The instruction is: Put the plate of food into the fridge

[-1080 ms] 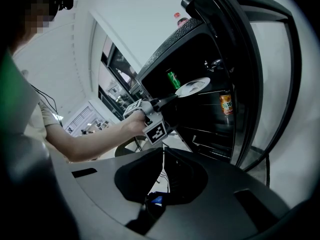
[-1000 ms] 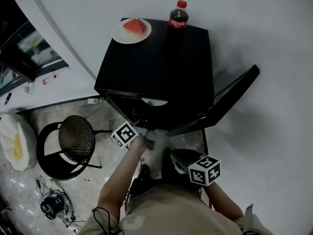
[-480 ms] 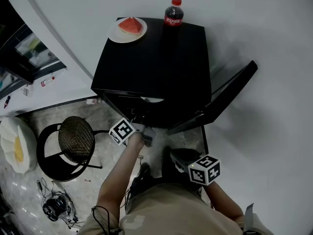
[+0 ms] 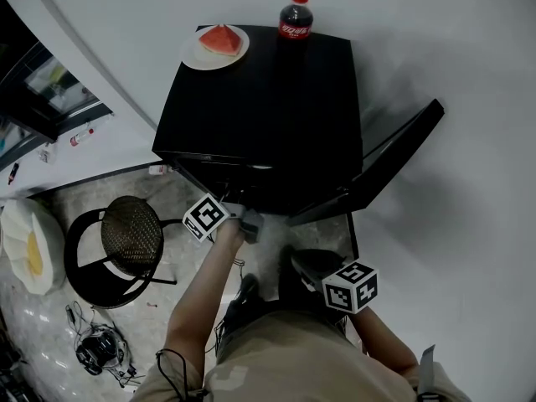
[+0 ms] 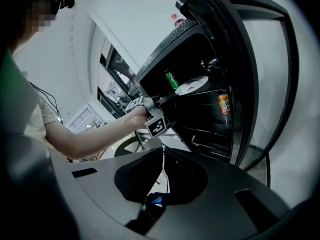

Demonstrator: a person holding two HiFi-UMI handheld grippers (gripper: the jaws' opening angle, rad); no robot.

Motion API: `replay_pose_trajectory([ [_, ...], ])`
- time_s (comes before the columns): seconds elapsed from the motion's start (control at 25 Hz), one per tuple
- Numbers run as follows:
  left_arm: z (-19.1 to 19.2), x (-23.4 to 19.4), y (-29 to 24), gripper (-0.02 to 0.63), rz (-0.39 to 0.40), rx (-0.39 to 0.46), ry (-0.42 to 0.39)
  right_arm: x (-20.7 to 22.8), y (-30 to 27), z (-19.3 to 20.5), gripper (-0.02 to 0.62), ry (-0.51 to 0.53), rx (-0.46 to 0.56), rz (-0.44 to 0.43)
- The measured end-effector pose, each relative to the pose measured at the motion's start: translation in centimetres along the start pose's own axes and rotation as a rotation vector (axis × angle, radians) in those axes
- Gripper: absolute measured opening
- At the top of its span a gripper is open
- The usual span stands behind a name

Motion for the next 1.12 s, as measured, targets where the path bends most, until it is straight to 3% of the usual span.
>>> replay_pose_trajectory([
  [0.56,-0.7,0.8,-0.9,0.025,-0.003,-0.040,-0.058,0.6,-0.2,-0.1,0.023,-0.015,-0.002,-0.008],
  [1.12,0.2,0.5,-1.2,0.021,-0.034,-0.163,-0.030,0.4,-0.5,0.4,0.023,0.022,-0.019,-0.013],
])
Point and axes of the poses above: the fingertips, and each gripper's own axes: y backward along the fingers, x to its right, z out of its underside, the point moved 1 cm from there along y, backward along the fingers, and after that the axes turned 5 degrees about -y, right-handed, at the moved point
